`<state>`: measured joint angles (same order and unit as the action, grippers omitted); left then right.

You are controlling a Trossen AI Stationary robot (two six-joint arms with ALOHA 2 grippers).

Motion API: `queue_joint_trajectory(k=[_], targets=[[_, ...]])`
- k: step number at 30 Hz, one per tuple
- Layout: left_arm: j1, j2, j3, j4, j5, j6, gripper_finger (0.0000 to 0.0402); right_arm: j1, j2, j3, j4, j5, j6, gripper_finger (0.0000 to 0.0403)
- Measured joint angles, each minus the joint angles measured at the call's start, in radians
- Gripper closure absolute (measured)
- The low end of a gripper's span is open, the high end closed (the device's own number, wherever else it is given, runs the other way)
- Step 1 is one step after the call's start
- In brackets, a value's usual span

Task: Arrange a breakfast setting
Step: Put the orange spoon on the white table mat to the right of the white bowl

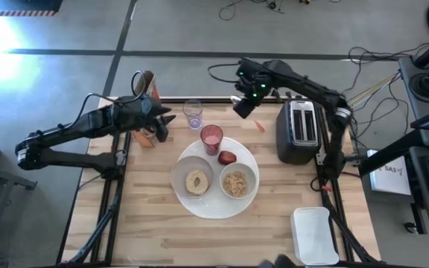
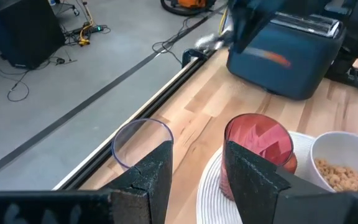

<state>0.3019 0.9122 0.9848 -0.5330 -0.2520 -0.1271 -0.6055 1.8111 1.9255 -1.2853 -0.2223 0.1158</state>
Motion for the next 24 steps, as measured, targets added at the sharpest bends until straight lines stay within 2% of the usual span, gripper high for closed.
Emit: queue_joint_trajectory(k=[5, 10, 17, 24], targets=[[0.0, -0.002, 0.0, -0.001, 0.0, 0.012, 0.0271, 0.07, -0.156, -0.119, 0.035, 0.022, 0.097, 0.0392], [0.0, -0.007, -0.028, 0.02, 0.0, 0.021, 0.0271, 0.188, -0.305, -0.327, 0.148, 0.089, 0.234, 0.0392], [0.0, -0.038, -0.12, 0.08, -0.003, 0.0, 0.0271, 0.324, -0.493, -0.621, 0.302, 0.099, 0.485, 0.0391], [0.0, -0.1, -0.227, 0.192, 0.0, -0.049, 0.0271, 0.435, -0.646, -0.827, 0.469, 0.124, 0.713, 0.0391]])
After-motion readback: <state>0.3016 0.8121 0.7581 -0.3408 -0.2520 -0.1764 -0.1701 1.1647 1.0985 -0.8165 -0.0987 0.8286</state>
